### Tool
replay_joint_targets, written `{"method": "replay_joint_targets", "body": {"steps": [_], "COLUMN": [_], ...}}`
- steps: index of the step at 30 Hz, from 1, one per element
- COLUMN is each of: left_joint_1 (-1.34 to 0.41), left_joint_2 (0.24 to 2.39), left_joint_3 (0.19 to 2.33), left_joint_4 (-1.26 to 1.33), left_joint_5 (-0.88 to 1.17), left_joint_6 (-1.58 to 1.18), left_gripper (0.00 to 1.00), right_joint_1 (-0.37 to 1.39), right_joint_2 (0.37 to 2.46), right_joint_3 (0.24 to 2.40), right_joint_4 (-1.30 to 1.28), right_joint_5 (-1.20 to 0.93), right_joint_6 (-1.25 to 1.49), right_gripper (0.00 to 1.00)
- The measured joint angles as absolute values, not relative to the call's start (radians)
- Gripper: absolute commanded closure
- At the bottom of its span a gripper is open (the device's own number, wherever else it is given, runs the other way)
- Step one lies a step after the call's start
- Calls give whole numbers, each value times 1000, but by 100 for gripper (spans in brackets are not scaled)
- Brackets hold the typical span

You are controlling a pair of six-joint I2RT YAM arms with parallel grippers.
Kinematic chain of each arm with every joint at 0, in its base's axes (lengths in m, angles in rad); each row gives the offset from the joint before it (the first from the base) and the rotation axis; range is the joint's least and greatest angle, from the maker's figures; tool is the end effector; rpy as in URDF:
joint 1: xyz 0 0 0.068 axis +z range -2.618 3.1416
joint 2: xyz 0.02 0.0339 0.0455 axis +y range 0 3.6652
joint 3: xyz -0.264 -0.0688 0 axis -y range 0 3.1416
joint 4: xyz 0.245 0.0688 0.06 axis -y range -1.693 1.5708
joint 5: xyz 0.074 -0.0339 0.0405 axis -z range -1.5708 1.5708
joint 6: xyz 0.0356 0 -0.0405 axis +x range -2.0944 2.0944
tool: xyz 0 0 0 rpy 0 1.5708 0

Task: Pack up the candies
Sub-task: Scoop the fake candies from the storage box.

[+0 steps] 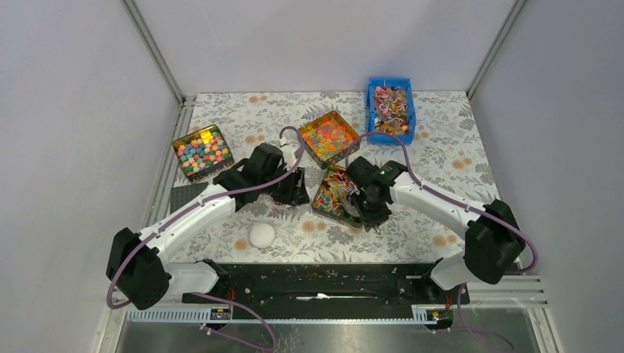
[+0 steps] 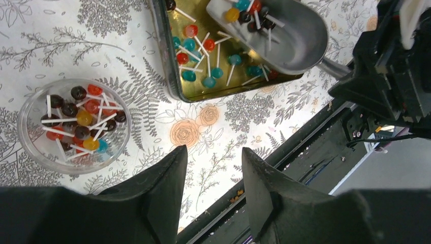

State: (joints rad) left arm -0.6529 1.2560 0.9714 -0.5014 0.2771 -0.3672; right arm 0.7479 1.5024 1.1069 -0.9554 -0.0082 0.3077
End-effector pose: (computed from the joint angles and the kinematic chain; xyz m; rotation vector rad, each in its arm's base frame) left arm 0.2060 -0.1698 0.2767 0.4924 2.4230 -0.7992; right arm 0.2015 0.1873 0.2309 -0.6455 2.8792 0.1745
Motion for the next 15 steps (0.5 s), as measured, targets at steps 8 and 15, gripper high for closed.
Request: {"method": "replay_joint_targets", "body": {"steps": [8, 15], "left_joint_1": [-646, -640], "left_joint_2": [1214, 1164], "left_joint_3": [937, 918], "left_joint_4": [-501, -498], "left_joint_5": [274, 267], "left_joint_6": [-379, -397], "left_gripper": [56, 56], "right_joint_1": [764, 771], "right_joint_2": [1360, 1238], "right_joint_3": [951, 902], "right_joint_4": [-836, -803], "right_joint_5": [54, 72], "right_joint_6": [341, 340], "right_gripper": [100, 100]}}
